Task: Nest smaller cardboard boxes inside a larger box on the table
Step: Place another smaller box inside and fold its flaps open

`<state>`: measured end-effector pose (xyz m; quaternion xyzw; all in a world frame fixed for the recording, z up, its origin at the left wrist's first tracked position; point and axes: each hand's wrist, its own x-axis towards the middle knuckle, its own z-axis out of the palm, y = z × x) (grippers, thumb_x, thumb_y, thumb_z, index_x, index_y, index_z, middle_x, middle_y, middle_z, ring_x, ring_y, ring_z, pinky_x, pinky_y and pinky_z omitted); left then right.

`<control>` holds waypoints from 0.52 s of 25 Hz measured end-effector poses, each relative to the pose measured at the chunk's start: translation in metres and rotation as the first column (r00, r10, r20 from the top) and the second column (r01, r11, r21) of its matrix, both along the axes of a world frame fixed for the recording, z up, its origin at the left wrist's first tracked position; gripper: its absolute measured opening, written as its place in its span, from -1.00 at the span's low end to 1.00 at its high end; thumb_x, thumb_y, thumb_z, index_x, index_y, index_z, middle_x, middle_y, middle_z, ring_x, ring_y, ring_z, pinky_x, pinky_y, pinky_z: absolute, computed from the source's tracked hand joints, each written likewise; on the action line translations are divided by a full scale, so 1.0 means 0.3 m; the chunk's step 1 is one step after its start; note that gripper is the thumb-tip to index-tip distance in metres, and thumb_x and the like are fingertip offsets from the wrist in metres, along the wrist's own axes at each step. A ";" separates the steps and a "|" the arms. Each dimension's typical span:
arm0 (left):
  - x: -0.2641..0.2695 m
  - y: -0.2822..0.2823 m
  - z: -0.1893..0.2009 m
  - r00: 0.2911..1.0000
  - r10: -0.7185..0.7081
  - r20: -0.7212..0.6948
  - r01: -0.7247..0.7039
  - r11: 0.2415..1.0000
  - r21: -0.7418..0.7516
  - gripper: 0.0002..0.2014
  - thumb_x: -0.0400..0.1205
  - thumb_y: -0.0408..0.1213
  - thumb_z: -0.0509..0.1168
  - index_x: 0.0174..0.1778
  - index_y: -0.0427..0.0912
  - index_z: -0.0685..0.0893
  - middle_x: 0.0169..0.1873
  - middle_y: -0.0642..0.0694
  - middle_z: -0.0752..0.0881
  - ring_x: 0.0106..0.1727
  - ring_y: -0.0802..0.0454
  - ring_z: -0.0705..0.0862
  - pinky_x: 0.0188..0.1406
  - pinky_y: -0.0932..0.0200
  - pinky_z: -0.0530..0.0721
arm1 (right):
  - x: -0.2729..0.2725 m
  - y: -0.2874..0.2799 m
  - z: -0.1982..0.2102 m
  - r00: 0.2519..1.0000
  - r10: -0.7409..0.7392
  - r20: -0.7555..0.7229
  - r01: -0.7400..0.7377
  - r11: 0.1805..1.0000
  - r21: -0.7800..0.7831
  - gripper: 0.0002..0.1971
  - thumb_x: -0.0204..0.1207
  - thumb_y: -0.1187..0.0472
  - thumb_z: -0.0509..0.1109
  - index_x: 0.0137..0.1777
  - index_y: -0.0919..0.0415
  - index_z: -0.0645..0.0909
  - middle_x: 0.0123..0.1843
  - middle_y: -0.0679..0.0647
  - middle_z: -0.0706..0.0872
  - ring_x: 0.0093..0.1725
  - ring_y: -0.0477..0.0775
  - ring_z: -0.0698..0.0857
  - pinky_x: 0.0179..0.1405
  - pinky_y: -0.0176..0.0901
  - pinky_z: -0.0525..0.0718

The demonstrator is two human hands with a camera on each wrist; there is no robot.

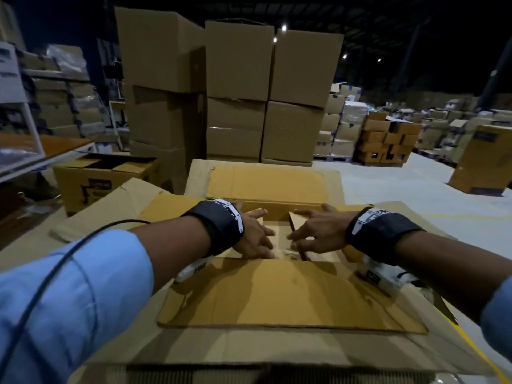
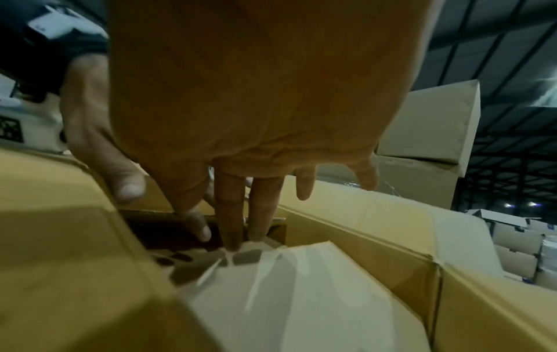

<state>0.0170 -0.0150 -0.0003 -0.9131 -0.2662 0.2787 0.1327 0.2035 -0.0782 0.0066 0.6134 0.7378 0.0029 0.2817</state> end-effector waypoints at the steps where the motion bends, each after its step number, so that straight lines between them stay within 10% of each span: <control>1: 0.008 0.015 0.000 1.000 -0.011 0.009 0.011 1.000 -0.013 -0.36 0.70 0.37 -0.22 0.64 0.24 0.34 0.73 0.16 0.12 0.74 -0.12 -0.29 0.52 -0.60 -0.30 | 0.001 0.008 -0.007 1.000 -0.014 0.014 0.014 1.000 -0.004 -0.39 0.67 -0.36 -0.10 0.52 -0.15 0.52 0.62 -0.16 0.46 0.76 0.06 -0.07 0.52 0.69 -0.09; 5: 0.005 0.037 0.048 0.997 -0.009 0.074 0.003 0.996 0.084 -0.26 0.69 0.37 -0.22 0.24 -0.02 0.74 0.57 -0.06 0.49 0.75 -0.09 -0.04 0.54 -0.57 -0.30 | 0.045 0.043 0.033 0.990 -0.016 0.137 -0.003 0.991 0.135 -0.36 0.59 -0.45 -0.02 0.06 -0.03 0.74 0.39 -0.01 0.68 0.69 0.11 0.22 0.46 0.77 -0.23; 13: -0.041 0.091 0.052 0.985 -0.024 -0.174 0.087 0.926 0.368 -0.63 0.67 -0.04 0.31 0.40 0.04 0.58 0.56 -0.15 0.49 0.71 -0.17 0.19 0.44 -0.66 -0.43 | 0.152 -0.041 -0.051 0.873 -0.029 0.487 0.036 0.999 -0.005 -0.53 0.63 -0.19 0.22 0.38 0.06 0.63 0.50 0.15 0.59 0.65 0.33 0.28 0.54 0.64 -0.34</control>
